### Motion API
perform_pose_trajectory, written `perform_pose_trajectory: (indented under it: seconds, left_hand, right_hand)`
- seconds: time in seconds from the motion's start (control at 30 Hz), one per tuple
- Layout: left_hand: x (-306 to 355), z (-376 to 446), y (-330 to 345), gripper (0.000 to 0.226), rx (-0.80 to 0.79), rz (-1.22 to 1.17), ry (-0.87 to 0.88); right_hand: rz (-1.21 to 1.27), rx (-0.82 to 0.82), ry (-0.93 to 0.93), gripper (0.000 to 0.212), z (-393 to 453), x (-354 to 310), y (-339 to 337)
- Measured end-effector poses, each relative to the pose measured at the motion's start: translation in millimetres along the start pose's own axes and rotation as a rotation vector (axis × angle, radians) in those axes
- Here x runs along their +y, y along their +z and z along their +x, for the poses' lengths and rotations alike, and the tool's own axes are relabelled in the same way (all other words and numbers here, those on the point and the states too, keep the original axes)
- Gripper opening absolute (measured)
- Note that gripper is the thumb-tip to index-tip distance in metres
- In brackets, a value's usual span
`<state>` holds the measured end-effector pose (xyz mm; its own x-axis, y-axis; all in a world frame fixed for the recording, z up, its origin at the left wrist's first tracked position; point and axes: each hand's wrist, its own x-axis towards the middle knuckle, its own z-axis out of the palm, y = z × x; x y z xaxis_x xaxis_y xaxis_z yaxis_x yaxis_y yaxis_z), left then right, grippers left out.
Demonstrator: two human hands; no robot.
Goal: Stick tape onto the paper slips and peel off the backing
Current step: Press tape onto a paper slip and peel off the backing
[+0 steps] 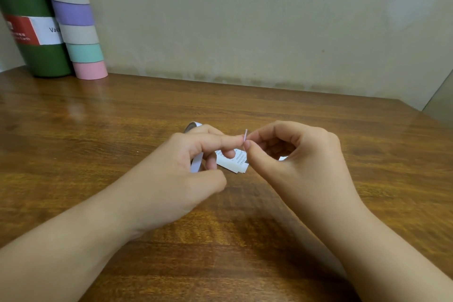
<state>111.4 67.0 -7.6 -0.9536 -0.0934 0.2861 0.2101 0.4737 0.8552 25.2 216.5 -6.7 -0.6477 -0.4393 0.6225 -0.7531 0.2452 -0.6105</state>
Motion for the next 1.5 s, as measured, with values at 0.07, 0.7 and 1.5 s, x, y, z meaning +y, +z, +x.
perform_pose_trajectory:
  seconds: [0.07, 0.7, 1.5]
  left_hand:
    - [-0.7, -0.7, 1.1, 0.054, -0.008, -0.006, -0.006]
    - [5.1, -1.1, 2.0, 0.055, -0.010, -0.090, -0.001]
    - [-9.9, 7.6, -9.0, 0.038, 0.152, 0.035, -0.031]
  right_hand:
    - [-0.076, 0.050, -0.059, 0.009, -0.2, 1.3, 2.1]
    - [-0.167, 0.123, -0.225, 0.014, 2.2, 1.5, 1.2]
    - [-0.142, 0.048, 0.311, 0.020, 20.6, 18.9, -27.5]
